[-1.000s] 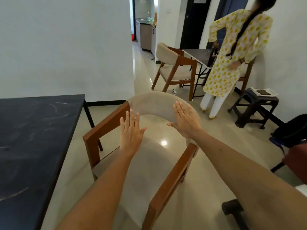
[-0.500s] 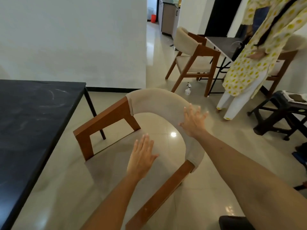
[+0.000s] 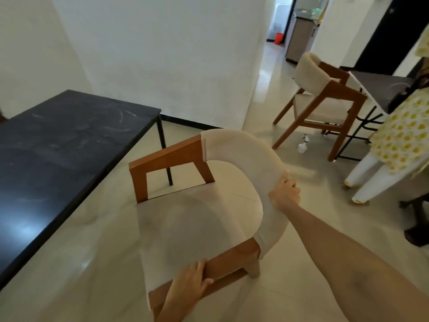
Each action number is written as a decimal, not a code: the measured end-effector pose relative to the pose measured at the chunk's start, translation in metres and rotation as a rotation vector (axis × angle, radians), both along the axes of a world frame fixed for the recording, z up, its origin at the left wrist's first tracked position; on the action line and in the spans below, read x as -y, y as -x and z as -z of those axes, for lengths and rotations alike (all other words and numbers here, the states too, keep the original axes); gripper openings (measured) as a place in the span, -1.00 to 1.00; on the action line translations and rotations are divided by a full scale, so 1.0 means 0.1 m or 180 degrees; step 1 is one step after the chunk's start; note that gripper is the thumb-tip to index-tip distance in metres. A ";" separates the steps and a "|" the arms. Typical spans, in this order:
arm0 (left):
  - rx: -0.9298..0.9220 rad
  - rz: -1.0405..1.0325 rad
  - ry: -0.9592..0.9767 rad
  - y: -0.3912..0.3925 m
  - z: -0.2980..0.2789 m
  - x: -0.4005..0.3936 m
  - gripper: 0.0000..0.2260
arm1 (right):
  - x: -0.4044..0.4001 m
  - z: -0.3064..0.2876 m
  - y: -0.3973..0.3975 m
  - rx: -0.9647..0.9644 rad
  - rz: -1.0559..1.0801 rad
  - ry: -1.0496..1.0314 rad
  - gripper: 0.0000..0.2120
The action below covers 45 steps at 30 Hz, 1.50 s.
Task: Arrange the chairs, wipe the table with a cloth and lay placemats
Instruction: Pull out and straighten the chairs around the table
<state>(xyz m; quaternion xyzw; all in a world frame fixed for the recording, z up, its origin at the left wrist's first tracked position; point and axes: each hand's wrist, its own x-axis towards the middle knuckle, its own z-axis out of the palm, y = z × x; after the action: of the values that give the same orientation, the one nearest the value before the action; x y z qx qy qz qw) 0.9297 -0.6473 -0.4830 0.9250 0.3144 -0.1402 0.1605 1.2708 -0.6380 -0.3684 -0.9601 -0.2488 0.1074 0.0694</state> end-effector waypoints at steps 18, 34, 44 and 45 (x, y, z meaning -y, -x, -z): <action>-0.0374 -0.1431 -0.0204 -0.15 -0.01 0.22 -0.58 | 0.12 0.04 0.10 0.0046 0.0801 -0.0430 -0.64; -0.0670 -0.1732 -0.1307 1.12 0.03 -0.16 -0.54 | 0.69 0.08 1.30 -0.0987 0.0714 -0.0716 -0.54; -0.1030 -0.3766 -0.0457 1.49 -0.26 -0.47 -0.60 | 0.68 -0.55 1.46 -0.1979 -0.1528 0.1648 -0.46; -0.1096 -0.3832 -0.0296 1.48 -0.26 -0.53 -0.63 | 0.53 -0.68 1.40 -0.2040 -0.1634 0.1876 -0.51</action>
<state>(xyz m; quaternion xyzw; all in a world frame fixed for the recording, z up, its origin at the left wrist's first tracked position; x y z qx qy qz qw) 0.7816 -0.5946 -0.4570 0.5559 0.8074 -0.1585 0.1179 1.1304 -0.6907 -0.3005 -0.7655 -0.4022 0.4759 -0.1603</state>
